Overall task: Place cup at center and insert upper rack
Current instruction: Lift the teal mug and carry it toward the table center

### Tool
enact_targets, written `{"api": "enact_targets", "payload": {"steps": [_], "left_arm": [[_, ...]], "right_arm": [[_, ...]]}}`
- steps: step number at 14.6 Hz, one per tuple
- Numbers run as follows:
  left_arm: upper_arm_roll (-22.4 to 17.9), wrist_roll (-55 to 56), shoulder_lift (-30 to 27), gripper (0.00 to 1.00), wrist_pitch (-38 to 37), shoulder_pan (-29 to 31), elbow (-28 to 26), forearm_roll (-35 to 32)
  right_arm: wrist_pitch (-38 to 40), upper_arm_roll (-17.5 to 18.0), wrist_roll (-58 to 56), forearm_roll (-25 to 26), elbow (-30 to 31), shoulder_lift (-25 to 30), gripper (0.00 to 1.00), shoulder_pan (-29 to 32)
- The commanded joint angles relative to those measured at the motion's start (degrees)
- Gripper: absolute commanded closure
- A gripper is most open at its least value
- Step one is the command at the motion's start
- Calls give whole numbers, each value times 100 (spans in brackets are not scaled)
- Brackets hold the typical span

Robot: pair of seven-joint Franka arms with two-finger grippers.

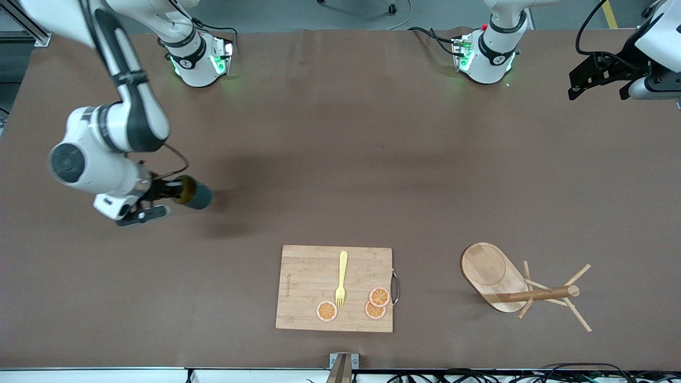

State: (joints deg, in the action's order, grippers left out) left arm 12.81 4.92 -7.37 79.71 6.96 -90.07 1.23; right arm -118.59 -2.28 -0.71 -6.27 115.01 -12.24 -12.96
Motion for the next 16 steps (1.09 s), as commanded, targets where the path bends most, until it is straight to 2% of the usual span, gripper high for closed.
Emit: {"api": "enact_targets", "payload": {"steps": [1,3,7,10,14,16], "left_arm": [[20,-26,25,0,-43,43,86,26],[19,-26,25,0,-43,43,86,35],[11,-8,52,0,18,51,86,35],[11,9,157,0,80,43,86,35],[20,-8,157,0,80,34,86,35],[20,-8,209,0,80,34,77,44]], "right_arm": [[56,-71,1980,-138,-118,99,100,-1134],[20,-71,3256,-147,-443,3,100,-1812],[-15,-71,4841,-147,-1225,-752,100,-2798],[-189,-71,4958,-156,-1569,-1270,100,-3176],[-1050,-71,5325,-156,-1596,-1798,100,-3616],[-1245,-71,5380,-147,-1613,-1992,99,-3757]]}}
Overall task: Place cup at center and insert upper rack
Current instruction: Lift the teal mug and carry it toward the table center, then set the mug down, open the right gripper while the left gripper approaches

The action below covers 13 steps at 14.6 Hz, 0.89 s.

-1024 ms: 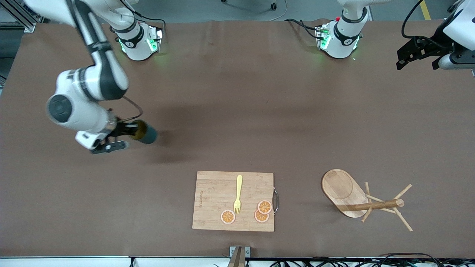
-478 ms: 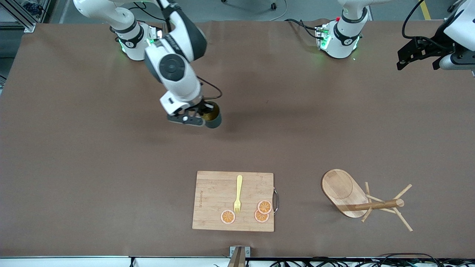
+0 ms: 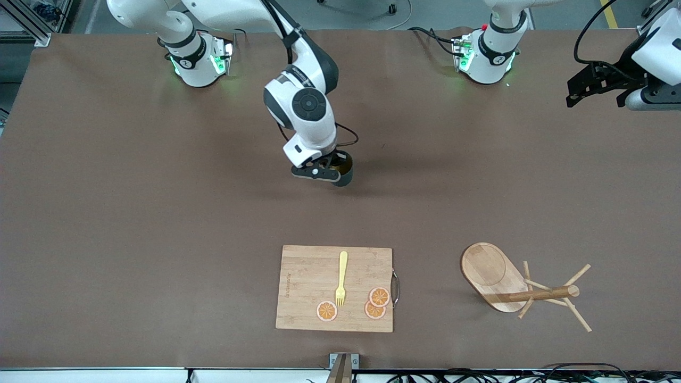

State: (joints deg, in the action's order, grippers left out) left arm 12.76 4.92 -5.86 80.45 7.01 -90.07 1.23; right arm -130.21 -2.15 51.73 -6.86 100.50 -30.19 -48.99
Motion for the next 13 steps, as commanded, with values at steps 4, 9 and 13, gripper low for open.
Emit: {"api": "enact_targets", "payload": {"steps": [4,9,13], "left_arm": [[34,36,76,0,6,11,69,44],[78,97,164,0,164,-24,69,44],[489,509,339,0,235,-59,77,70]], "right_arm": [[-93,-83,153,-87,-399,-505,96,-295],[4,-92,22,-26,-574,-532,0,-243],[1248,-101,-732,-96,-1013,-217,0,169]]}}
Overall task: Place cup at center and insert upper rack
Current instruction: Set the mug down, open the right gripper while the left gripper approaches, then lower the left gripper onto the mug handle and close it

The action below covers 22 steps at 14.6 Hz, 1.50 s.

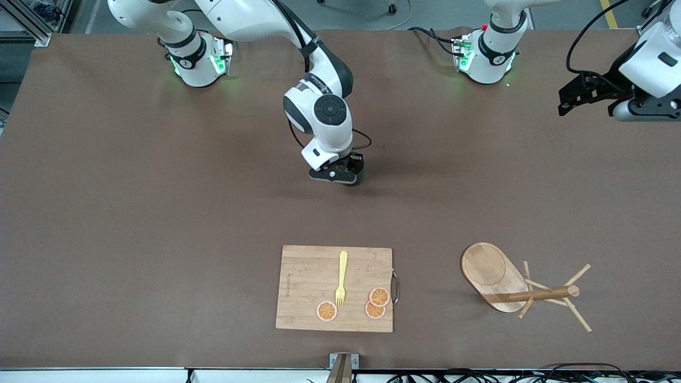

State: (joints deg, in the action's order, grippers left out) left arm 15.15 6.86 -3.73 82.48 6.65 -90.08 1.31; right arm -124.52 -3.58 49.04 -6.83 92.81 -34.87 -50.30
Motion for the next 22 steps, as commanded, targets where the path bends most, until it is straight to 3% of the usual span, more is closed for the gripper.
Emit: {"api": "enact_targets", "payload": {"steps": [1,3,8,11,13,17,22], "left_arm": [[417,524,153,0,40,-23,52,36],[847,1138,223,0,101,-32,34,18],[2077,2817,355,0,557,-40,-273,-165],[2667,3836,679,0,883,-259,-327,-516],[2739,4627,986,0,1076,-767,-318,-885],[2739,6515,1821,0,1261,-1997,-283,-1834],[2721,8898,3042,0,1270,-3334,42,-2881]], "right_arm": [[954,50,-613,-99,-298,409,0,458],[1472,15,-1226,-90,-298,795,0,704],[2870,-11,-3537,41,-298,1587,0,2249],[3267,-55,-4594,532,-307,1877,0,3094],[3434,-38,-4710,780,-350,2027,0,3612],[3778,-29,-5044,684,-781,2036,0,4597],[3865,-38,-5282,719,-1193,1984,0,4986]]}}
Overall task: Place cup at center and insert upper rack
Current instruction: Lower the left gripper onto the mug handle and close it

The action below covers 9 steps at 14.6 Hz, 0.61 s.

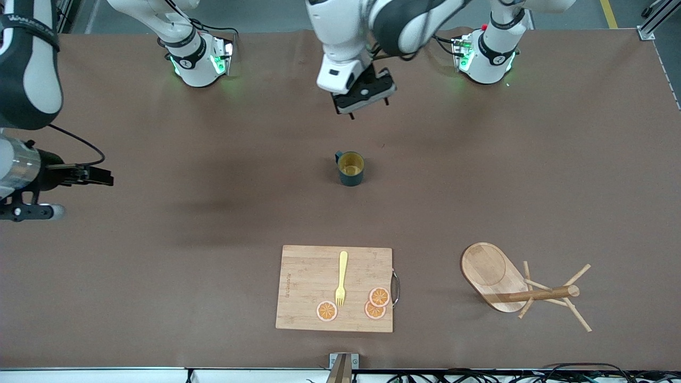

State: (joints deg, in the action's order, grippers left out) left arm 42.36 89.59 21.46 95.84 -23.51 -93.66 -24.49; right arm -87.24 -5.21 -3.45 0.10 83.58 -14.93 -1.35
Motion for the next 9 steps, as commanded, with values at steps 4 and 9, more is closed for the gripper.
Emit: {"api": "enact_targets", "payload": {"steps": [4,9], "left_arm": [[-53,2068,1499,0,-65,-1155,690,-1520],[-385,3440,2370,5,-48,-1866,805,-3068]], "right_arm": [[391,134,-128,60,-474,-19,0,222],[611,143,-648,-1,-439,51,0,346]]}}
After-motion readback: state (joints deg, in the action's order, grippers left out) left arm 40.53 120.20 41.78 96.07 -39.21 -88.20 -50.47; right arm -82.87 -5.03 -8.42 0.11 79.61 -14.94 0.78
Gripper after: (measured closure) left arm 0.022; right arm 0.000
